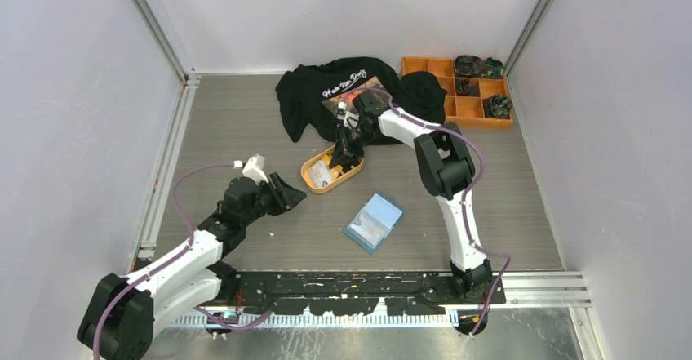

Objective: Put the credit cards into the card holder
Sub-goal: Pick up the credit card from the storage box.

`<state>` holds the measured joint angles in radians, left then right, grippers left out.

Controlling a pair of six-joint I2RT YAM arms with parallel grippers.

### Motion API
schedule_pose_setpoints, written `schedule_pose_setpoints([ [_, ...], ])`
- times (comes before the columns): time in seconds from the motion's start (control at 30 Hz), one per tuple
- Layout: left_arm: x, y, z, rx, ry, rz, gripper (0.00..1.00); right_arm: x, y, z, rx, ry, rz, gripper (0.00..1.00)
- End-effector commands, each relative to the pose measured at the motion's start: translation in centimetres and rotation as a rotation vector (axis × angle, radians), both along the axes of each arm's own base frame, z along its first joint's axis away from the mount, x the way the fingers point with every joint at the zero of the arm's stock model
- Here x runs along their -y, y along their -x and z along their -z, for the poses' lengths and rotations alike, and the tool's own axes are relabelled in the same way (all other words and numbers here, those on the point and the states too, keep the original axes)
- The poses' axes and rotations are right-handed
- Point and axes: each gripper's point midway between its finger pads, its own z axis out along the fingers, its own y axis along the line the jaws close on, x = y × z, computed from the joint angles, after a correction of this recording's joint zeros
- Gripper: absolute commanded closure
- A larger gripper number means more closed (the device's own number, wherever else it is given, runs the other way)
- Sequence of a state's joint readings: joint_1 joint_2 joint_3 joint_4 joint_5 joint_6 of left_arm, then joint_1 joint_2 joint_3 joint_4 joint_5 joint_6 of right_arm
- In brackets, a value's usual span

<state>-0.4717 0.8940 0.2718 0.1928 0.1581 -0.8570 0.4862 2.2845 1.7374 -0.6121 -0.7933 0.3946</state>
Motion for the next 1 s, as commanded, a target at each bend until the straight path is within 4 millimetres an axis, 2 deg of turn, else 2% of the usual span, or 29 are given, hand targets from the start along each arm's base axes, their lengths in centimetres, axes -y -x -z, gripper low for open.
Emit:
schedule_pose_setpoints([
  [0.0, 0.4, 0.1, -1.4, 0.039, 0.034, 0.017, 0.60, 1.0, -1.3, -3.1, 0.094, 0.001, 0.034, 0.91],
  [0.13, 0.8, 0.3, -1.9, 0.049, 0.079, 0.028, 0.57, 2.5, -2.0, -4.9, 0.146, 0.002, 0.056, 0.94],
  [0.23, 1.2, 0.4, -2.5, 0.063, 0.144, 0.029, 0.45, 3.8, -1.8, -6.2, 0.177, 0.000, 0.057, 0.96],
  [0.37, 2.1, 0.8, -3.3, 0.080, 0.244, 0.054, 0.27, 5.3, -1.0, -9.6, 0.235, -0.075, 0.042, 0.99],
  [0.47, 2.9, 1.0, -4.6, 0.120, 0.326, 0.089, 0.20, 6.3, 0.3, -12.5, 0.275, -0.169, 0.016, 0.99],
  [0.57, 4.0, 1.3, -6.5, 0.179, 0.393, 0.153, 0.20, 7.2, 2.9, -14.9, 0.294, -0.296, -0.028, 0.99],
  [0.63, 5.1, 1.8, -7.6, 0.230, 0.409, 0.201, 0.20, 7.9, 4.3, -16.1, 0.315, -0.357, -0.031, 0.99],
  [0.67, 5.9, 2.3, -8.2, 0.272, 0.411, 0.233, 0.21, 8.4, 5.3, -16.0, 0.312, -0.378, -0.028, 0.99],
  [0.8, 8.4, 4.1, -10.2, 0.410, 0.397, 0.309, 0.21, 9.9, 7.0, -18.7, 0.442, -0.450, -0.006, 0.99],
  [0.87, 9.1, 4.8, -11.0, 0.463, 0.402, 0.327, 0.21, 10.4, 8.3, -19.8, 0.511, -0.479, -0.015, 0.99],
  [0.97, 9.6, 5.5, -11.8, 0.514, 0.424, 0.335, 0.22, 10.9, 10.6, -20.2, 0.569, -0.512, -0.045, 0.99],
])
